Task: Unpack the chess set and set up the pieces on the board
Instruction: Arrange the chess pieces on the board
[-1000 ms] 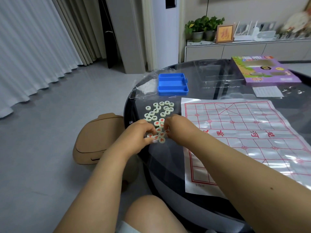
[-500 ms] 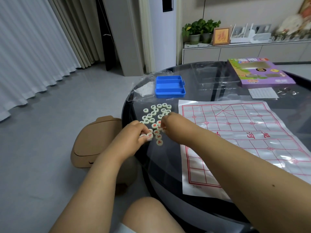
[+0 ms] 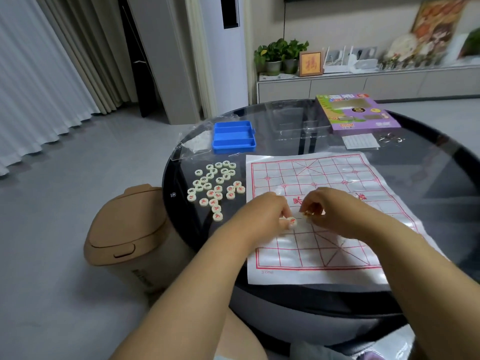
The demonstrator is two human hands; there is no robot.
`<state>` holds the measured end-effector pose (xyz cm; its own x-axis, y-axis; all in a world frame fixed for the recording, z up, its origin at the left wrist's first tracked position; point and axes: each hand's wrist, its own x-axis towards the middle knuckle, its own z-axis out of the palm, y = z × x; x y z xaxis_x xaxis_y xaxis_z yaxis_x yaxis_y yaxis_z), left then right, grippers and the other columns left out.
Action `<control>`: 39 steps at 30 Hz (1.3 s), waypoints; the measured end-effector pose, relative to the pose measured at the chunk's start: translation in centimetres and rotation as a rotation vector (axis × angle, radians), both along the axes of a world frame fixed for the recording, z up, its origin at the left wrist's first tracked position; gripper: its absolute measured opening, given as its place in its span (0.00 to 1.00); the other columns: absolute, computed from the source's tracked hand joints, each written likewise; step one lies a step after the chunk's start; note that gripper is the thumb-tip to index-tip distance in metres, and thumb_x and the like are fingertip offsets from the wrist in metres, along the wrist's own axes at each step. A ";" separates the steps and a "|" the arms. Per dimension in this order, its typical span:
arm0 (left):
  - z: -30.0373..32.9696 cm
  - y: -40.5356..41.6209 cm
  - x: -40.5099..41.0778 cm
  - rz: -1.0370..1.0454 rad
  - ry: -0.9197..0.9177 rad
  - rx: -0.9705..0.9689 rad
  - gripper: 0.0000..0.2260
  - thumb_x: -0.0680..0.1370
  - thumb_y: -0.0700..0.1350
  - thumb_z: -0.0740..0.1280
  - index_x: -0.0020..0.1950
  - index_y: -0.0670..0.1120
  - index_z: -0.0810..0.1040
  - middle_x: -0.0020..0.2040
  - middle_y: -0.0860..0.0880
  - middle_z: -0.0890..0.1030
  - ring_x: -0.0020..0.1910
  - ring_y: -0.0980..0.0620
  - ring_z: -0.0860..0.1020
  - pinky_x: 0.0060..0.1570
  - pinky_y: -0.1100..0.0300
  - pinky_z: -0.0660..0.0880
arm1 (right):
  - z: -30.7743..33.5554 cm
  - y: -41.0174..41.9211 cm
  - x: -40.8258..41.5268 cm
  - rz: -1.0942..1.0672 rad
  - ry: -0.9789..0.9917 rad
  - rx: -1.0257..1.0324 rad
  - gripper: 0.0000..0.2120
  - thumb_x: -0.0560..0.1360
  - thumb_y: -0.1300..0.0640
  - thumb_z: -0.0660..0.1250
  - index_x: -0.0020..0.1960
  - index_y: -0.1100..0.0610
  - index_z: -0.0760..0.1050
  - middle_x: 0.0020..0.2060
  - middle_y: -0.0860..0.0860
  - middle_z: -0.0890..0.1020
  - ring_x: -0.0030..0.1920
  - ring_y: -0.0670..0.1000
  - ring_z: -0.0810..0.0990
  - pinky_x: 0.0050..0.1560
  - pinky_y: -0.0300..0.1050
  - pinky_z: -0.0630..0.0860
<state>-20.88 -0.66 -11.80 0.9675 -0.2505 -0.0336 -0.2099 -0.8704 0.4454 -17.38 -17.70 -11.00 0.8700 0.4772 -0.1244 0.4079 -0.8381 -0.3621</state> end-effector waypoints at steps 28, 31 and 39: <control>-3.4 6.7 -0.9 0.901 -0.150 0.129 0.23 0.74 0.59 0.68 0.59 0.42 0.74 0.57 0.43 0.76 0.54 0.42 0.77 0.39 0.55 0.66 | -1.4 13.3 4.6 -0.004 -0.207 0.162 0.15 0.73 0.57 0.69 0.59 0.54 0.77 0.56 0.53 0.76 0.55 0.52 0.75 0.53 0.44 0.73; -3.6 6.9 -0.8 0.848 -0.170 0.137 0.18 0.76 0.56 0.67 0.57 0.43 0.75 0.56 0.44 0.76 0.52 0.43 0.77 0.38 0.56 0.66 | -1.3 14.2 5.5 0.036 -0.196 0.061 0.15 0.73 0.55 0.70 0.59 0.55 0.78 0.57 0.54 0.76 0.55 0.53 0.75 0.55 0.45 0.75; -3.9 8.3 -1.6 0.742 -0.133 0.102 0.13 0.79 0.50 0.66 0.62 0.48 0.80 0.60 0.46 0.74 0.60 0.46 0.72 0.48 0.59 0.68 | -2.2 14.1 5.3 0.093 -0.192 -0.071 0.13 0.74 0.55 0.67 0.56 0.58 0.80 0.52 0.55 0.79 0.51 0.54 0.77 0.52 0.47 0.76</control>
